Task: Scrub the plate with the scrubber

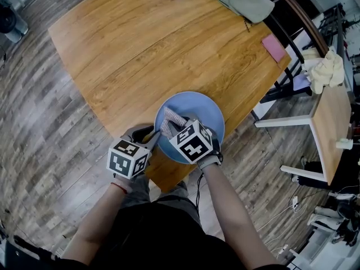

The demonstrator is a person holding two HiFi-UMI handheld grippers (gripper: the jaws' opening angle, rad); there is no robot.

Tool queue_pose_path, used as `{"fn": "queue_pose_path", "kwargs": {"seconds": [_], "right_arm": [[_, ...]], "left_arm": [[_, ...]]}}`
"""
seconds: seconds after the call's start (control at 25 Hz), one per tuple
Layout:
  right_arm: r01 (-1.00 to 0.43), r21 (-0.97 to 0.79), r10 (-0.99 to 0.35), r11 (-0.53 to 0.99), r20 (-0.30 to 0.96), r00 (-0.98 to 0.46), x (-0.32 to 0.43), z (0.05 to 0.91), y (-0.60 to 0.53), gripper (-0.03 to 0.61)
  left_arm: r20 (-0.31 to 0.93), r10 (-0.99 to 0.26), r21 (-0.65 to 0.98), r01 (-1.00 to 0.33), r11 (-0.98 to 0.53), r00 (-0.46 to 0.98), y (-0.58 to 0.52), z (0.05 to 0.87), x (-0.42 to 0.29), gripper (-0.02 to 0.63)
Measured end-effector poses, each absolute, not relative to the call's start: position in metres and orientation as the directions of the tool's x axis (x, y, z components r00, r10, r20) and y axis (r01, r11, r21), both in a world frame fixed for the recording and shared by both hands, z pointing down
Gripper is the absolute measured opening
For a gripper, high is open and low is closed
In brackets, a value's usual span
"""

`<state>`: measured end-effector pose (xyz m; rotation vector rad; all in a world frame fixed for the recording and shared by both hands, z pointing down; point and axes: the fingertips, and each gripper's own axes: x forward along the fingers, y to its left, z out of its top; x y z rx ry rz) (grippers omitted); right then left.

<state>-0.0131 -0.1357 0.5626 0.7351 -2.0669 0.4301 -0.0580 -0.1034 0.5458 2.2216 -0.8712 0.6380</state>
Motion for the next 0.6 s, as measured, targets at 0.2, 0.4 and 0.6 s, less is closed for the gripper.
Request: {"fn": "queue_pose_path", "kwargs": {"seconds": [0.2, 0.4, 0.6], "right_arm": [[-0.650, 0.013, -0.382, 0.760, 0.818, -0.429, -0.009, 0.562, -0.156, 0.074], [-0.656, 0.089, -0.432, 0.750, 0.817, -0.382, 0.008, 0.561, -0.178, 0.074], [-0.678, 0.147, -0.473, 0.721, 0.819, -0.326, 0.030, 0.561, -0.191, 0.072]], "left_arm": [[0.634, -0.399, 0.399, -0.722, -0.566, 0.663, -0.102, 0.546, -0.059, 0.087], [0.634, -0.397, 0.400, -0.721, -0.566, 0.663, -0.104, 0.546, -0.057, 0.087], [0.635, -0.400, 0.398, -0.724, -0.563, 0.660, -0.103, 0.546, -0.057, 0.087]]}}
